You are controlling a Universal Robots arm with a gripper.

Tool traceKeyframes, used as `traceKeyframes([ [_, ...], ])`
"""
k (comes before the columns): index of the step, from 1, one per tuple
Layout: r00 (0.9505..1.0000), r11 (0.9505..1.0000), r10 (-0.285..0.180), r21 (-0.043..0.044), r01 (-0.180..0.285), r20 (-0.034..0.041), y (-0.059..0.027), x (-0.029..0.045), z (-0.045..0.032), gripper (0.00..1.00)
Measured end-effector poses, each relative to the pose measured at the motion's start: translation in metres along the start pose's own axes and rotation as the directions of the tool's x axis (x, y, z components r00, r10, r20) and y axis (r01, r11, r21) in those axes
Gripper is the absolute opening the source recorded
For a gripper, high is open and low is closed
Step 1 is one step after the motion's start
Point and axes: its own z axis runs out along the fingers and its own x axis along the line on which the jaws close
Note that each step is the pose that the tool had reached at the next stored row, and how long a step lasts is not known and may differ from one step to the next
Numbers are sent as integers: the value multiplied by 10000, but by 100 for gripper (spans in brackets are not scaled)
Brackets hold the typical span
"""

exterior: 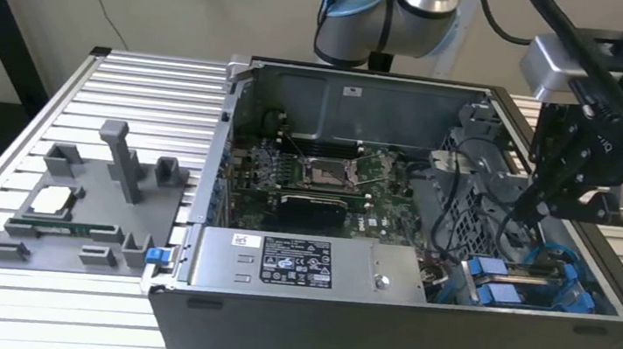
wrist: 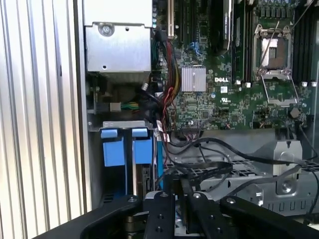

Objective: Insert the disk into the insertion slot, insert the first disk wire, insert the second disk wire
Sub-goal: 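Insert the second disk wire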

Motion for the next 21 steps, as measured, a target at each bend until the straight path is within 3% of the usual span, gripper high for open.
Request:
traceKeyframes([
  [3, 10000, 10000, -53, -7, 53, -27, 18, 2, 3, 0],
  [7, 9997, 10000, -76, -9, 76, -227, 19, 6, 13, 0],
  [11, 9996, 10000, -77, -12, 76, -287, 19, 11, 22, 0],
  [21, 9994, 10000, -74, -41, 73, -336, 18, 76, 114, 0],
])
